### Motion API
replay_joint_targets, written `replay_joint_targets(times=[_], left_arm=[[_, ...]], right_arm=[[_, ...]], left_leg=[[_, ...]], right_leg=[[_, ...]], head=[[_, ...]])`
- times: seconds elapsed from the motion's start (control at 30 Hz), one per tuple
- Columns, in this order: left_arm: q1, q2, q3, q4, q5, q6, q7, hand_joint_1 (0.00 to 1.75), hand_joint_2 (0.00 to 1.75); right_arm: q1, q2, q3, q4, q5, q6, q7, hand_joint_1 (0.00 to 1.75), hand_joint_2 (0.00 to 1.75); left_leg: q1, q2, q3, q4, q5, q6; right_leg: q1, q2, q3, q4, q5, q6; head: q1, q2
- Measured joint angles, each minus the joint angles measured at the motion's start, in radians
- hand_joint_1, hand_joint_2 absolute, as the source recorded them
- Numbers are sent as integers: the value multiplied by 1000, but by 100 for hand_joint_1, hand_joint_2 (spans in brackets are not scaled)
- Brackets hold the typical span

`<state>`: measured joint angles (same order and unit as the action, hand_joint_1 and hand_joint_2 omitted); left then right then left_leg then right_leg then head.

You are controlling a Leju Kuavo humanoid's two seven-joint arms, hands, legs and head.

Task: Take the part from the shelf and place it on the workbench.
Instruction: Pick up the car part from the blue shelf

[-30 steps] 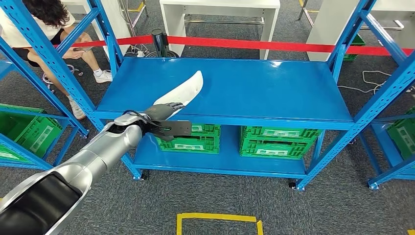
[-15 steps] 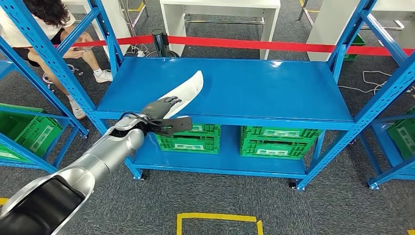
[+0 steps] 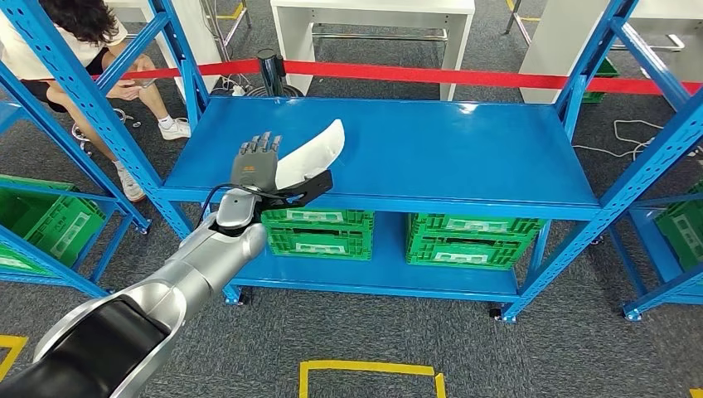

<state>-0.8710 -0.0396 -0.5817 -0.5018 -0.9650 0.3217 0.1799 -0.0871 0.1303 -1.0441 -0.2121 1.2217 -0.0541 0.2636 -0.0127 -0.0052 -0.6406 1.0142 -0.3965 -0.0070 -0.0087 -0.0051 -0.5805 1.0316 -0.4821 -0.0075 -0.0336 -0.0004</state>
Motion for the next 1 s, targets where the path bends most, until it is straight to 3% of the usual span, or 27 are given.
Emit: replay_joint_targets(times=[0.3,0.63,1.0], left_arm=[[2,-9,50,39,-34,-25,17,0,175],[11,-12,115,77,-81,-238,-40,0,175],[12,-27,171,86,-81,-262,-94,0,175]], right_arm=[[-1,1,0,0,4,0,0,0,0],[-1,1,-1,0,12,3,0,0,0],[0,1,-5,0,14,6,0,0,0]], left_leg=[[0,0,-1,0,0,1],[0,0,-1,0,0,1],[0,0,-1,1,0,1]], right_leg=[[0,0,0,0,0,0],[0,0,0,0,0,0],[0,0,0,0,0,1]], head=[[0,0],[0,0],[0,0]])
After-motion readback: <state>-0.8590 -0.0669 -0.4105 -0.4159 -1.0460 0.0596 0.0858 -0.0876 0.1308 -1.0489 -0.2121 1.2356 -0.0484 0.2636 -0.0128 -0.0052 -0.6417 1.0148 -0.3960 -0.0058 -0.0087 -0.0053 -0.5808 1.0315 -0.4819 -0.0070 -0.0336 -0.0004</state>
